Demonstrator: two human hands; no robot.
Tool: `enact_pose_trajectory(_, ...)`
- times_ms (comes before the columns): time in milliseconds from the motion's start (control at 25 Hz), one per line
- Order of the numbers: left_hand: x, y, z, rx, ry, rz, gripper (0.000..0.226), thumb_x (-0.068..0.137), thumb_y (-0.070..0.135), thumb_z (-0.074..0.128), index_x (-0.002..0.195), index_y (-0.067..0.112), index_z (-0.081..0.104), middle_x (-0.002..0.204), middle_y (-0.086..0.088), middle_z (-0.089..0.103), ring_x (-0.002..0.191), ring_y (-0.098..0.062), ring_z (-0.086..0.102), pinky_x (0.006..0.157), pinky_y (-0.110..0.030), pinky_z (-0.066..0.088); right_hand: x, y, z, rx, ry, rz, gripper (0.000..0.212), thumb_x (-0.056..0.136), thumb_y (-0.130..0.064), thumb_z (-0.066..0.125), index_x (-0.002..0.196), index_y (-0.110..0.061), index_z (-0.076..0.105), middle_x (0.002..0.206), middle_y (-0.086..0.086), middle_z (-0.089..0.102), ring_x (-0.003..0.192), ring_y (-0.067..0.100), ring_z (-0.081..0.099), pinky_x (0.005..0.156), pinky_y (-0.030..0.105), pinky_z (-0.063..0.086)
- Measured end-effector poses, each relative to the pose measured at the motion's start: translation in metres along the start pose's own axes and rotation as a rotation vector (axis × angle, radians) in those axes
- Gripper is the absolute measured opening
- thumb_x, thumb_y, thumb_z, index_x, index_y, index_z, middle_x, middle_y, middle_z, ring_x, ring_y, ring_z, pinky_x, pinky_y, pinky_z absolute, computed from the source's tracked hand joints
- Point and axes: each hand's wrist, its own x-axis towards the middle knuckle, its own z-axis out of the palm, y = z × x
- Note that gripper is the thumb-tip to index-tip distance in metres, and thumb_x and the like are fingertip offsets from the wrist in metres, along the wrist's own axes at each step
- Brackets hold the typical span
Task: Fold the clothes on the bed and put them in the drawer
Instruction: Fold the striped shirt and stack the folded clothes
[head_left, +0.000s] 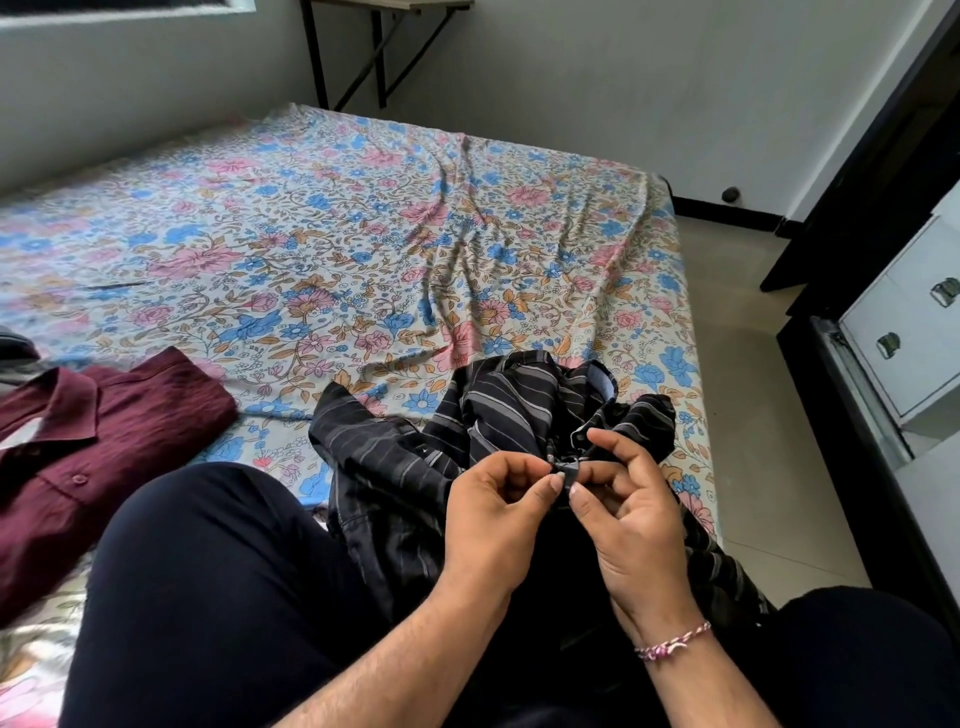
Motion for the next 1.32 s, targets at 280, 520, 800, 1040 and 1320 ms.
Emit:
enact_pose_trajectory(280, 0.005, -0.003, -0.005, 0.199, -0.010, -0.036, 0.009, 0.092, 0.017, 0.078, 0.085, 0.021, 0.082, 0.081, 0.002, 0.079, 0.080, -0.014, 0.076, 0.082, -0.040, 0.063, 0.007, 0.005, 0.002, -0.122, -0.035, -0.045, 0.059, 0.086, 0.013, 0.071, 0.127, -0.028, 0.061, 0.092, 0.005, 0.070, 0.085, 0.018, 0.072, 0.083, 0.026, 0.059)
enact_pose_trajectory(520, 0.006, -0.004, -0.003, 0.329, -0.016, -0.013, 0.011, 0.090, 0.027, 0.078, 0.080, 0.026, 0.082, 0.072, 0.011, 0.077, 0.070, -0.003, 0.072, 0.072, -0.028, 0.060, -0.002, 0.003, 0.012, -0.592, 0.061, -0.337, 0.057, 0.081, 0.005, 0.080, 0.127, -0.024, 0.065, 0.084, -0.014, 0.066, 0.083, 0.006, 0.068, 0.079, 0.007, 0.049)
enact_pose_trajectory(800, 0.013, -0.005, -0.006, 0.529, -0.055, 0.087, 0.015, 0.096, 0.022, 0.069, 0.083, 0.026, 0.075, 0.077, 0.014, 0.074, 0.076, 0.000, 0.067, 0.072, -0.019, 0.052, -0.005, 0.004, 0.020, -0.929, 0.126, -0.652, 0.033, 0.082, 0.001, 0.075, 0.108, -0.018, 0.067, 0.088, -0.009, 0.065, 0.078, 0.011, 0.064, 0.076, 0.026, 0.054)
enact_pose_trajectory(1040, 0.013, -0.004, -0.004, 0.517, -0.125, 0.158, 0.017, 0.101, 0.022, 0.063, 0.085, 0.026, 0.068, 0.080, 0.012, 0.070, 0.077, -0.002, 0.063, 0.073, -0.023, 0.050, 0.001, 0.004, 0.011, 0.408, 0.056, 0.292, 0.024, 0.091, 0.012, 0.062, 0.097, -0.011, 0.064, 0.084, 0.007, 0.067, 0.073, 0.016, 0.063, 0.066, 0.020, 0.057)
enact_pose_trajectory(1320, 0.015, 0.000, -0.007, 0.431, -0.236, 0.140, 0.006, 0.095, 0.025, 0.065, 0.096, 0.031, 0.066, 0.084, 0.010, 0.069, 0.077, -0.005, 0.063, 0.077, -0.029, 0.054, 0.003, 0.016, 0.006, -0.320, 0.113, -0.185, 0.021, 0.092, -0.003, 0.073, 0.099, -0.022, 0.075, 0.096, -0.006, 0.077, 0.094, 0.013, 0.074, 0.085, 0.024, 0.058)
